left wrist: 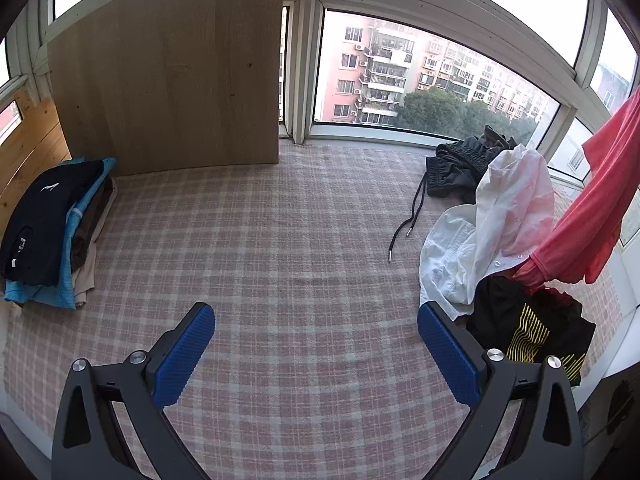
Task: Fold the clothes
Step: 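Pull the pink T-shirt out with the right gripper and drop it on the mat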
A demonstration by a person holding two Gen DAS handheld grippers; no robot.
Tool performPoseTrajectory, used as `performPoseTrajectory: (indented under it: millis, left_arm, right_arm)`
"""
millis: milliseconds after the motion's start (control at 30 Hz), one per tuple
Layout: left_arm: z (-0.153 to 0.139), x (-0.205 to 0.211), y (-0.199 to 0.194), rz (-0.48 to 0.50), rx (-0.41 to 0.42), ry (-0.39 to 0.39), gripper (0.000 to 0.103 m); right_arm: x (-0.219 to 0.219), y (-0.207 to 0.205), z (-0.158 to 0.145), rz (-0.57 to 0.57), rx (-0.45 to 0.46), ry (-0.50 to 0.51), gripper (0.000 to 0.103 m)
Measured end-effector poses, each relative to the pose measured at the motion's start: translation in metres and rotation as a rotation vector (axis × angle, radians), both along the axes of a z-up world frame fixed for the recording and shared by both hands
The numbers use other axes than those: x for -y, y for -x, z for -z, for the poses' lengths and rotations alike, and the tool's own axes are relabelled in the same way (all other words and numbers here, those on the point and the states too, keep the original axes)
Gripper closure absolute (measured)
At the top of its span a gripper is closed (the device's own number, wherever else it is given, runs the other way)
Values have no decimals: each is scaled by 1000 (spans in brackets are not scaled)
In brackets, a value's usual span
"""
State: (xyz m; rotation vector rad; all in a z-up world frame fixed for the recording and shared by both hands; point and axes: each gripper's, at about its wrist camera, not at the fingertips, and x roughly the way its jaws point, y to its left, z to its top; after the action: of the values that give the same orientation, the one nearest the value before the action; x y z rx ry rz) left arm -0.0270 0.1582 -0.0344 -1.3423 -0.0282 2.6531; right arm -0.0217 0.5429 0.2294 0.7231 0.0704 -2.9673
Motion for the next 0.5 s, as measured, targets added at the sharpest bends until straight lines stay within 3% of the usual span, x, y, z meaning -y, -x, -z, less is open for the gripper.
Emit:
performPoseTrajectory:
  millis: [200,333,433,500]
  left_arm:
    - [-18,36,-10,-7,-56,-29,1]
    - [-26,73,-17,-33,-77,-49,1]
    - [-32,108,-27,-58,-92,-46,1]
    - [-35,133,-34,-76,-103,-31,1]
  right_arm:
    - [121,-5,-74,-137,-99,-78,100]
    - [195,-19,-118,-247,-177,-48,100]
    - [233,-28,-120,-291,-199,-30,100]
    - [247,-25,-94,-304,-135,-14,100]
